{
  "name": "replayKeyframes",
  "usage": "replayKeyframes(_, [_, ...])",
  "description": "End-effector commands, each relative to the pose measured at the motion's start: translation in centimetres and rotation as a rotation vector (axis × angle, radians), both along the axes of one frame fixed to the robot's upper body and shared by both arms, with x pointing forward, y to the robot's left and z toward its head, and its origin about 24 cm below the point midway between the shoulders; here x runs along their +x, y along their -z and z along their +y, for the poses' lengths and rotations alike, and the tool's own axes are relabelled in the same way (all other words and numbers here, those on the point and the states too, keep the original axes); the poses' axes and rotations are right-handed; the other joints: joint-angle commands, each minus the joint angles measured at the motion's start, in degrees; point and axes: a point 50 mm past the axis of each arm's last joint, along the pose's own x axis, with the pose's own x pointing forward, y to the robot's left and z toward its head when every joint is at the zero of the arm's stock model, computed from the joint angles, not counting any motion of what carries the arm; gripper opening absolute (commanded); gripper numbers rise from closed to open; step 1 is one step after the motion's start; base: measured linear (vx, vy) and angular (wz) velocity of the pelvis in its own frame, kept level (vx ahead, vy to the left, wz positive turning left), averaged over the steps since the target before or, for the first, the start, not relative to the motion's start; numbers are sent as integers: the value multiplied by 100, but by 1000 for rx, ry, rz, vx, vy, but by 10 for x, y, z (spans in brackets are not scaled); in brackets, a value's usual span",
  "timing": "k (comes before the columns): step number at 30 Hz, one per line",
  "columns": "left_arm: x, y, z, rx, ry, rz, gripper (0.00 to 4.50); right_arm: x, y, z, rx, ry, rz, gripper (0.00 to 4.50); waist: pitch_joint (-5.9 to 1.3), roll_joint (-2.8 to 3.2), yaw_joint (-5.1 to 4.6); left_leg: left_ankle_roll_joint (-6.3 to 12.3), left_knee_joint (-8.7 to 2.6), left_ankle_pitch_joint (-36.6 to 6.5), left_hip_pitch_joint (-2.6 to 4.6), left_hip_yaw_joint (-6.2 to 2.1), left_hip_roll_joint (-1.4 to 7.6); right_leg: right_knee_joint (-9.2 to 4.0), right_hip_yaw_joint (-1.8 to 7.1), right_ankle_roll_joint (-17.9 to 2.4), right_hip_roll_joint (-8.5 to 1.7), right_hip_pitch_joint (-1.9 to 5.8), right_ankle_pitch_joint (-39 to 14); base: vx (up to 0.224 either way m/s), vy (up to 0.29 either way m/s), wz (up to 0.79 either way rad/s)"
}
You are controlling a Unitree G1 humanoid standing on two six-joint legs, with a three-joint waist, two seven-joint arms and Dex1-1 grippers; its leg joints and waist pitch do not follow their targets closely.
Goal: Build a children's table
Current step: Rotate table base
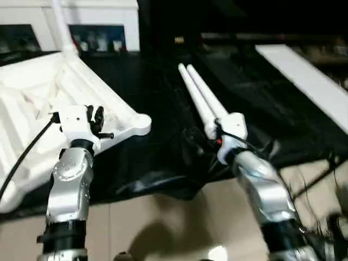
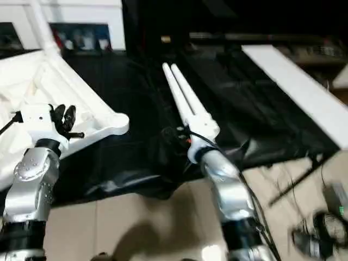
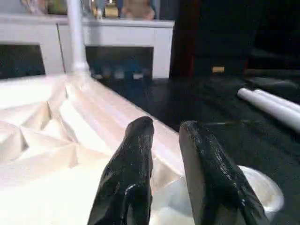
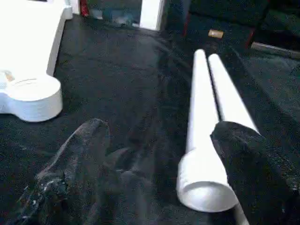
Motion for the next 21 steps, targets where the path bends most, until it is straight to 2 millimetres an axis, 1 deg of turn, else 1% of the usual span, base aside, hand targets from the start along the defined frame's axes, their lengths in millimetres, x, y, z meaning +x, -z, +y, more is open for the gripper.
replayKeyframes(1, [-2, 1, -10, 20, 40, 23, 118, 1, 2, -8, 11, 41, 11, 385, -219, -81, 314, 529, 947, -1142, 10, 1122, -267, -1355, 792, -778, -914, 300, -2552, -32, -172, 8])
replayKeyframes(2, [-3, 1, -11, 7, 52, 9, 118, 1, 2, -9, 24, 48, 19, 385, -114, -135, 402, 468, 741, -816, -65, 1183, -127, -1294, 886, 414, -1043, 326, -2797, -32, -172, 8])
replayKeyframes(3, [-3, 1, -12, 40, 38, 16, 118, 0, 3, -9, 36, 40, 26, 385, -184, -112, 479, 551, 541, -851, -15, 1191, -62, -1255, 988, 948, -1036, 420, -2687, -11, -151, 2])
replayKeyframes(4, [-3, 1, -12, 66, 26, 22, 118, -1, 3, -8, 42, 33, 30, 385, -296, -19, 551, 766, 193, -795, 199, 1189, 125, -1160, 963, 1428, -879, 450, -1579, -5, -159, 19])
replayKeyframes(5, [-3, 1, -12, 57, 25, 20, 118, -1, 3, -7, 48, 19, 32, 385, -342, 57, 474, 969, -20, -524, 362, 1050, 419, -982, 738, 1543, -632, 349, -177, -5, -159, 19])
replayKeyframes(6, [-4, 1, -12, 51, 23, 17, 118, -3, 3, -5, 62, -4, 36, 385, -390, 98, 459, 1097, -58, -410, 402, 1004, 567, -927, 694, 1497, -680, 359, 357, 4, -129, 13])
replayKeyframes(7, [-4, 1, -13, 45, 27, 15, 118, -4, 3, -3, 73, -21, 37, 385, -423, 87, 450, 1321, -60, -225, 406, 976, 748, -790, 730, 1327, -824, 344, 1155, 22, -80, 7])
replayKeyframes(8, [-5, 1, -15, 33, 40, 13, 118, -5, 3, 0, 86, -38, 38, 385, -365, 63, 481, 1185, -50, -701, 373, 1126, 607, -874, 769, 1241, -880, 387, 1038, 22, -80, 7])
replayKeyframes(9, [-6, 1, -17, 23, 54, 13, 118, -6, 3, 3, 98, -53, 38, 385, -337, 40, 499, 995, -35, -975, 338, 1221, 428, -963, 746, 1288, -822, 473, 661, 21, -54, 6])
replayKeyframes(10, [-7, 1, -16, 28, 42, 17, 118, -7, 3, 7, 81, -76, 34, 385, -282, 48, 551, 721, -19, -1283, 349, 1340, 219, -1170, 672, 1552, -691, 556, -672, 0, 0, 0])
replayKeyframes(11, [-9, 2, -16, 21, 32, 32, 118, -8, 4, 12, 64, -106, 38, 385, -249, 85, 575, 625, -80, -1556, 449, 1374, 242, -1295, 610, 1660, -593, 573, -1683, 0, 0, 0])
replayKeyframes(12, [-9, 2, -16, 25, 32, 34, 118, -8, 4, 13, 63, -107, 38, 385, -199, 99, 554, 611, -123, -1829, 551, 1386, 275, -1368, 551, 1629, -550, 542, -2188, 51, 16, -2])
replayKeyframes(13, [-10, 3, -16, 40, 33, 42, 118, -9, 5, 14, 59, -114, 38, 385, -195, 107, 611, 885, -126, -1874, 201, 1234, 203, -1438, 310, 1473, -949, 881, -2783, 60, 56, 21])
replayKeyframes(14, [-11, 4, -14, 47, 36, 50, 118, -9, 5, 16, 54, -123, 33, 385, -197, 135, 540, 1005, 33, -1843, 184, 1248, 192, -1571, 179, 1275, -1107, 989, -3463, 60, 56, 21])
replayKeyframes(15, [-12, 5, -13, 47, 35, 54, 118, -9, 5, 17, 50, -128, 28, 385, -195, 161, 534, 1025, 114, -1706, 182, 1277, 196, -1656, 104, 1164, -1184, 1046, -3610, 76, 90, 45])
replayKeyframes(16, [-12, 5, -13, 50, 33, 57, 118, -9, 5, 18, 49, -128, 28, 385, -170, 207, 520, 1070, 137, -1580, 207, 1281, 252, -1759, -61, 900, -1229, 1138, -3552, 106, 93, 48])
replayKeyframes(17, [-12, 7, -10, 58, 30, 63, 118, -11, 4, 19, 46, -138, 18, 385, -183, 307, 508, 1067, 12, -1634, 231, 1232, 321, -1731, -201, 729, -1101, 1251, -3110, 106, 93, 48])
replayKeyframes(18, [-13, 7, -8, 62, 29, 66, 118, -12, 3, 20, 43, -150, 5, 385, -210, 368, 439, 1003, -146, -1765, 434, 1179, 422, -1622, -219, 642, -860, 1152, -2670, 138, 82, 46])
replayKeyframes(19, [-13, 7, -6, 64, 26, 66, 118, -13, 3, 20, 53, -154, 0, 385, -309, 448, 214, 1535, -503, -1764, 955, 572, 817, -906, -300, 486, -366, 834, -1191, 201, 74, 38])
replayKeyframes(20, [-13, 7, -5, 65, 19, 66, 118, -14, 3, 20, 74, -153, 2, 385, -426, 384, -10, 1809, -396, -1437, 1676, 285, 1225, -148, 54, 535, -311, -33, -735, 201, 74, 38])
replayKeyframes(21, [-13, 7, -4, 59, 13, 68, 118, -15, 3, 20, 77, -159, 8, 385, -361, 413, 53, 1946, -303, -1104, 1559, 332, 1125, 53, 174, 568, -315, -173, -622, 209, 60, 20])
